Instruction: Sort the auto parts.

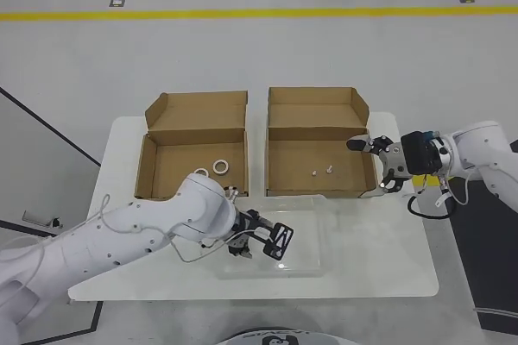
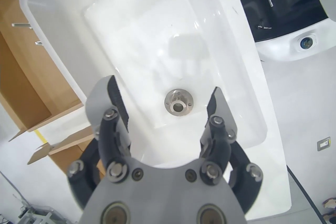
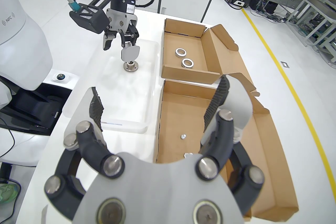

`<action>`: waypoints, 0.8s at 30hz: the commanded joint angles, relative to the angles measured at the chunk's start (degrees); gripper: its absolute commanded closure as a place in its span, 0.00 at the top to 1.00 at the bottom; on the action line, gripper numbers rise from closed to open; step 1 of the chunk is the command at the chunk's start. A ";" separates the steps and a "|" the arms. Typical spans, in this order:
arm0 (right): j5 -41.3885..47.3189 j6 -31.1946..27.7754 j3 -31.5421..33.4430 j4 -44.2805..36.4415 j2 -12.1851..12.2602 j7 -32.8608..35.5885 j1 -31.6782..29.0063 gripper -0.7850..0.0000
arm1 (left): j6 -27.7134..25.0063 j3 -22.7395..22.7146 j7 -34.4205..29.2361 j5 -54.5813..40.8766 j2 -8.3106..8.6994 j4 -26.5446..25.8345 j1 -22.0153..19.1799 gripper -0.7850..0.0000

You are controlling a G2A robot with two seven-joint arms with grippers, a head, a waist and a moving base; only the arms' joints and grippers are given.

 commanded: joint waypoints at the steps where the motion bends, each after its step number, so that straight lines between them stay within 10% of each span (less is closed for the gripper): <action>1: 0.00 0.00 0.00 0.00 0.00 0.00 0.00 1.00 | 0.11 2.34 -0.11 0.59 -0.08 1.19 -0.93 0.56; 24: 0.00 0.00 0.00 0.00 0.00 0.00 0.00 1.00 | 1.92 6.16 -1.95 9.42 -3.43 9.72 0.57 0.47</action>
